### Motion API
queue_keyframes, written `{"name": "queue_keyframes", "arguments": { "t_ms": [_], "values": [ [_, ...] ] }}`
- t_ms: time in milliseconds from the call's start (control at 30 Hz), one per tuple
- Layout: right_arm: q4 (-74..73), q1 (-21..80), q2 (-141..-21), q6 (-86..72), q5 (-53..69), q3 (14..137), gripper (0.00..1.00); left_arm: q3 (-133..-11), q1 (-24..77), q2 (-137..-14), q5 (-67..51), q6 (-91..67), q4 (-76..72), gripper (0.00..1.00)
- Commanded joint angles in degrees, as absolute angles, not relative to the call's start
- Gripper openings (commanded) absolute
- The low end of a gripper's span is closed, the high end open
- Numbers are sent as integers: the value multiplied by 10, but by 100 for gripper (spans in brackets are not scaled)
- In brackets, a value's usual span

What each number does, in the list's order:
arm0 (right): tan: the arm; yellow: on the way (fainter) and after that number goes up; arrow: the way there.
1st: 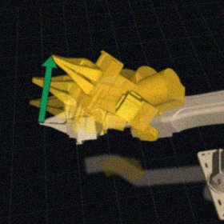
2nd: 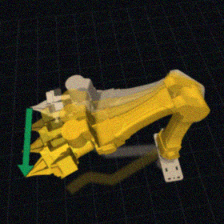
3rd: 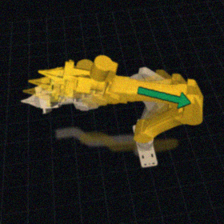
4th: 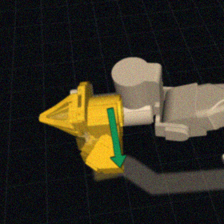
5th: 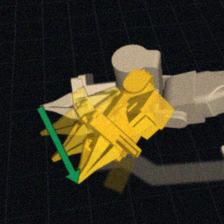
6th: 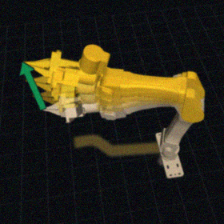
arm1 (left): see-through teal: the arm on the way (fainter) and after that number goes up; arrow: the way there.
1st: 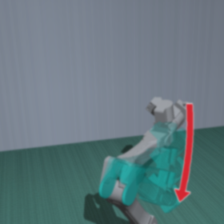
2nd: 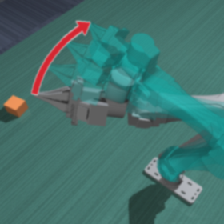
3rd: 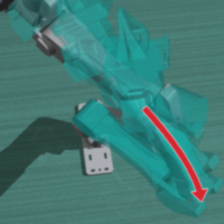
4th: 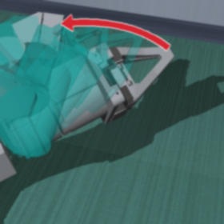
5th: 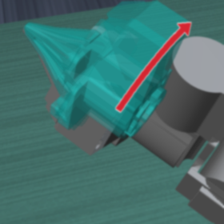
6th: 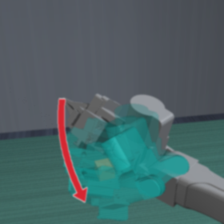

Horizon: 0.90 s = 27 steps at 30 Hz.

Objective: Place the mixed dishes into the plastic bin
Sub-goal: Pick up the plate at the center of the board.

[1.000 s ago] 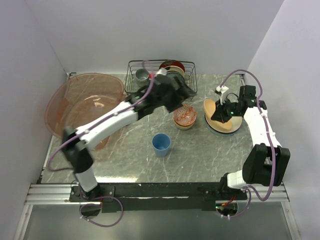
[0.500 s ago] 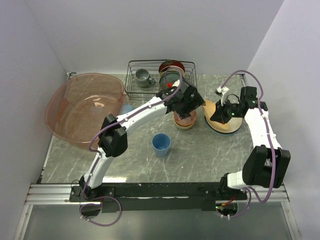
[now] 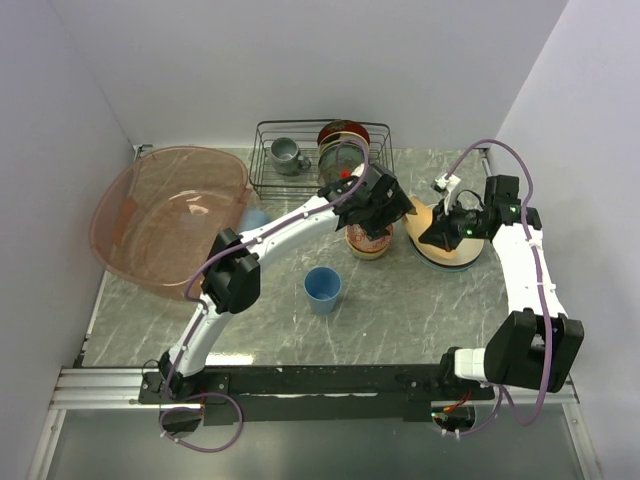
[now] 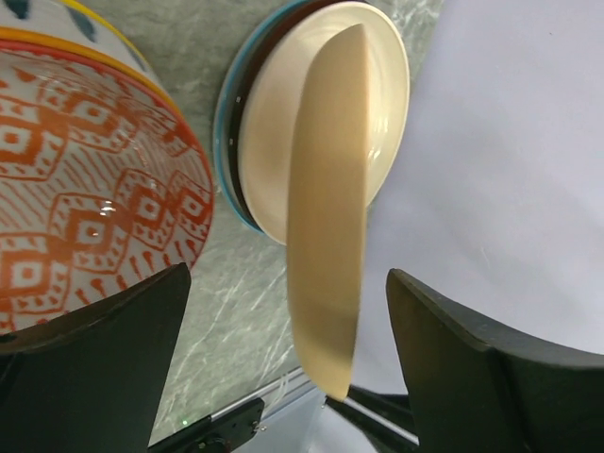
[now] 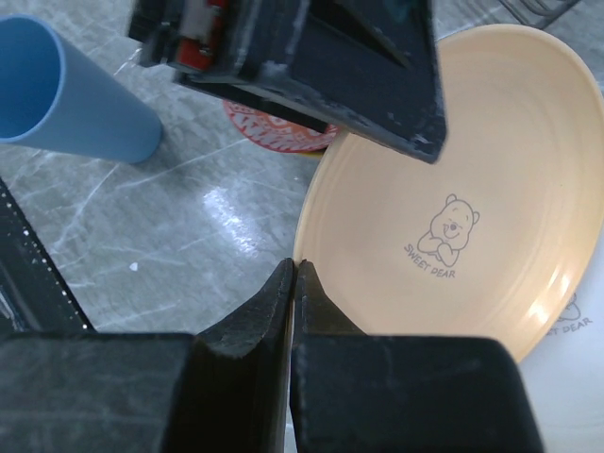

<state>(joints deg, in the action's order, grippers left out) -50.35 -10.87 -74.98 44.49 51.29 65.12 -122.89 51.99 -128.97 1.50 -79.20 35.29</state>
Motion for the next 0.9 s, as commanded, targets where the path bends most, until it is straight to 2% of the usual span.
{"name": "queue_keyframes", "arguments": {
  "t_ms": [0,167,333,433,467,533,567,667,733,833,867],
  "values": [
    [-525,-113,-721,466,543,660,0,-1246,526,-1288,4,-803,322,86],
    [-534,-112,-708,469,543,661,0,-1236,526,-1276,-8,-801,307,75],
    [-542,-106,-693,470,544,662,0,-1202,526,-1254,-25,-802,274,53],
    [-549,-102,-680,473,540,661,0,-1184,526,-1238,-36,-800,253,38],
    [-553,-98,-673,474,539,661,0,-1174,526,-1233,-40,-795,245,27],
    [-562,-98,-665,476,541,661,0,-1162,526,-1217,-49,-791,224,16],
    [-569,-97,-663,478,542,663,0,-1148,527,-1210,-51,-785,218,7],
    [-597,-97,-655,486,549,673,0,-1106,526,-1176,-61,-776,186,1],
    [-608,-97,-643,485,550,679,2,-1078,525,-1143,-67,-762,153,1],
    [-620,-98,-618,474,561,687,37,-1015,519,-1091,-67,-734,112,1],
    [-624,-100,-612,469,579,699,57,-983,518,-1077,-66,-725,103,1]
  ]
}}
